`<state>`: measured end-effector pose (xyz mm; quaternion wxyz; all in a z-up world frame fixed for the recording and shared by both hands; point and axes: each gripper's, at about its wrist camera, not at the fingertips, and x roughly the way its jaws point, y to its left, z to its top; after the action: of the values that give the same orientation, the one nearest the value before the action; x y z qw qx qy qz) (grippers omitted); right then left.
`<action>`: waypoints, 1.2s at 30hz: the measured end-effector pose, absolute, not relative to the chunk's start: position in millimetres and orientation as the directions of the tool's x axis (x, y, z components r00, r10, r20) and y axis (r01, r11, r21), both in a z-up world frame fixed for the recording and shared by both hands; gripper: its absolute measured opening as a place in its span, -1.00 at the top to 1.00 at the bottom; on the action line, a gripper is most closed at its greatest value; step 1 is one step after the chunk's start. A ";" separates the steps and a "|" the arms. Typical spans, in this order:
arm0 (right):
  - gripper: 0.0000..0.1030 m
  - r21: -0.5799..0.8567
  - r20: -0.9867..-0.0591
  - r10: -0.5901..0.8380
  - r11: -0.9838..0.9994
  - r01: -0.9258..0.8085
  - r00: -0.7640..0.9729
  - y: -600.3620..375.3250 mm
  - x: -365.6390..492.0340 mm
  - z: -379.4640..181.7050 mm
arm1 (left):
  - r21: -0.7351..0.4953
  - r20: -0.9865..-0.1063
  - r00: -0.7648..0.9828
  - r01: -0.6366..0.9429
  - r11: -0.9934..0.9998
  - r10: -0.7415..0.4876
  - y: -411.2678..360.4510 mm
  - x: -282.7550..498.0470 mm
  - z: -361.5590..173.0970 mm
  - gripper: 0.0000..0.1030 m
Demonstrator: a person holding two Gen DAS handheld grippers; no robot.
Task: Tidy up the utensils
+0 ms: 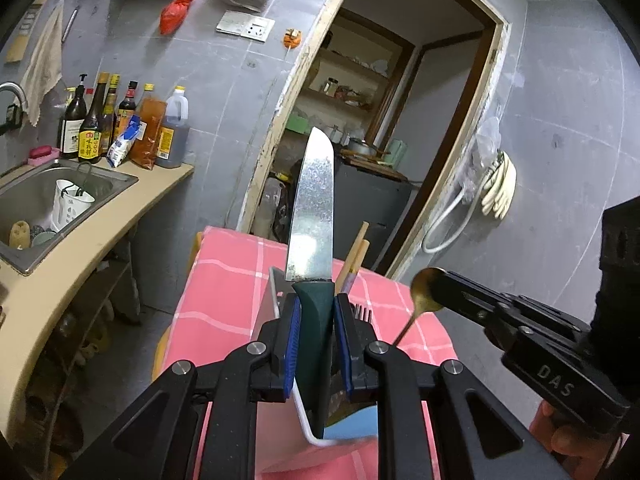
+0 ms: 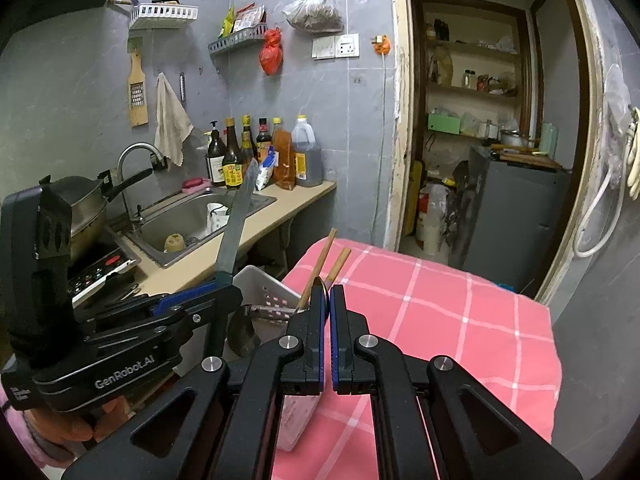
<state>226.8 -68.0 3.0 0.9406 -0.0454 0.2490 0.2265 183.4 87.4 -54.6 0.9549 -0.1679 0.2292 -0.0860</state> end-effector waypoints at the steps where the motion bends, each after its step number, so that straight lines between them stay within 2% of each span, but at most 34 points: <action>1: 0.94 0.038 -0.496 0.411 0.890 -0.454 0.764 -67.6 229.1 0.7 | -0.362 -0.414 0.876 0.091 0.928 -0.247 88.1 183.1 -54.4 0.68; 5: 0.93 0.082 -0.524 0.445 0.875 -0.477 0.726 -64.1 235.5 -9.3 | -0.346 -0.438 0.858 0.116 0.931 -0.269 87.7 179.8 -51.8 0.67; 7: 0.92 0.100 -0.538 0.456 0.869 -0.484 0.709 -63.2 238.1 -14.3 | -0.338 -0.449 0.849 0.128 0.932 -0.279 86.7 178.4 -50.4 0.59; 9: 0.92 0.119 -0.549 0.465 0.866 -0.486 0.694 -63.3 240.1 -18.7 | -0.340 -0.449 0.843 0.147 0.929 -0.297 86.0 174.3 -48.2 0.33; 12: 0.90 0.148 -0.553 0.482 0.859 -0.490 0.679 -66.6 238.5 -21.9 | -0.346 -0.433 0.850 0.148 0.926 -0.298 86.8 165.3 -43.9 0.10; 15: 0.86 0.153 -0.545 0.484 0.860 -0.486 0.684 -69.7 235.2 -21.6 | -0.364 -0.423 0.865 0.111 0.925 -0.270 92.8 157.0 -43.8 -0.01; 17: 0.73 0.161 -0.535 0.482 0.864 -0.477 0.694 -73.3 233.7 -19.4 | -0.373 -0.421 0.872 0.087 0.924 -0.251 97.7 154.6 -43.8 -0.01; 19: 0.39 0.173 -0.514 0.476 0.872 -0.457 0.714 -79.4 230.2 -16.2 | -0.368 -0.420 0.877 0.071 0.927 -0.234 101.2 153.3 -42.9 -0.03; 21: 0.27 0.182 -0.493 0.470 0.878 -0.442 0.732 -84.2 226.8 -11.9 | -0.360 -0.420 0.882 0.056 0.931 -0.215 103.6 152.5 -40.9 -0.18; 23: 0.22 0.176 -0.473 0.454 0.888 -0.424 0.755 -86.6 221.7 -7.2 | -0.354 -0.418 0.886 0.045 0.934 -0.201 105.8 151.9 -39.1 -0.23; 25: 0.05 0.173 -0.456 0.440 0.896 -0.408 0.774 -88.9 217.5 -1.9 | -0.348 -0.419 0.888 0.038 0.937 -0.191 107.4 151.7 -36.5 -0.32; 27: -0.05 0.172 -0.436 0.422 0.906 -0.386 0.795 -91.1 212.7 3.7 | -0.338 -0.413 0.893 0.031 0.941 -0.177 109.2 149.9 -32.9 -0.49; 28: -0.17 0.169 -0.427 0.406 0.914 -0.370 0.808 -92.3 209.5 6.1 | -0.334 -0.407 0.897 0.029 0.942 -0.172 109.8 148.3 -31.4 -0.52; 31: -0.52 0.167 -0.401 0.366 0.931 -0.326 0.840 -97.6 201.5 11.9 | -0.320 -0.402 0.903 0.018 0.947 -0.153 112.6 145.8 -25.5 -0.77; 36: -0.84 0.171 -0.374 0.309 0.950 -0.262 0.874 -108.5 189.4 17.5 | -0.311 -0.395 0.906 0.023 0.950 -0.151 116.7 142.2 -18.4 -0.94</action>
<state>189.4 -108.5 17.5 0.9663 0.0576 0.2025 0.1478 142.2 116.7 -18.4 0.9645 -0.1512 0.2117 -0.0453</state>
